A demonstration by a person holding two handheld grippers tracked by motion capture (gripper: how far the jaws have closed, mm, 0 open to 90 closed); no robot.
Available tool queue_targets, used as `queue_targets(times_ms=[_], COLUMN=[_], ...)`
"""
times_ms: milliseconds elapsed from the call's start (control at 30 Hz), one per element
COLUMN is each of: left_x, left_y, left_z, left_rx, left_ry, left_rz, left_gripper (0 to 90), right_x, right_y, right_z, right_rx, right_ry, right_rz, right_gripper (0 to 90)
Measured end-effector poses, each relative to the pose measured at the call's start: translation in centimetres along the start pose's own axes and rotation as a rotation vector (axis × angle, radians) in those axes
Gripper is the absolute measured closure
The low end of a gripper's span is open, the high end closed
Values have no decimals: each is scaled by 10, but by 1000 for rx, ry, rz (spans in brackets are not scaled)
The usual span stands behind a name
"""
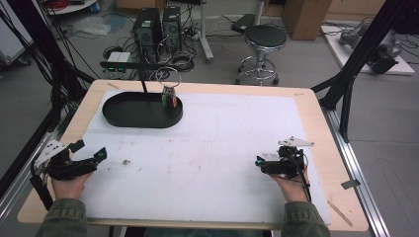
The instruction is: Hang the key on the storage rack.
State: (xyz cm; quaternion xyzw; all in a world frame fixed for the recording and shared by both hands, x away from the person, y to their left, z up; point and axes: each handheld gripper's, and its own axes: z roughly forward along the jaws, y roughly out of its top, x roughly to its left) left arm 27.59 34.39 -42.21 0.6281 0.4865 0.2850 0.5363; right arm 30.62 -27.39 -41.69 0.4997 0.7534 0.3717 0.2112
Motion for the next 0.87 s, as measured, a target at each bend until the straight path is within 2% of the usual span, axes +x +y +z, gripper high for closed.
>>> queue_targets(times_ms=[200, 333, 467, 533, 667, 867], left_x=[1, 1, 1, 1, 2, 1], left_y=[0, 0, 0, 0, 0, 0], left_z=[1, 2, 3, 3, 4, 6], left_rx=[2, 6, 6, 9, 8, 13], left_ry=[3, 7, 6, 4, -1, -7], left_rz=[4, 8, 8, 8, 11, 17], left_gripper=[39, 39, 39, 39, 39, 39], right_x=[0, -2, -4, -3, -4, -6], right_y=[-10, -16, -21, -23, -26, -26], right_z=[-12, -18, -22, -25, -27, -27], right_rx=[-100, -144, -189, -217, -245, -246], right_ry=[-39, -50, -85, -95, -95, -100], right_rz=[2, 33, 18, 25, 33, 42], right_gripper=[4, 4, 4, 4, 4, 4])
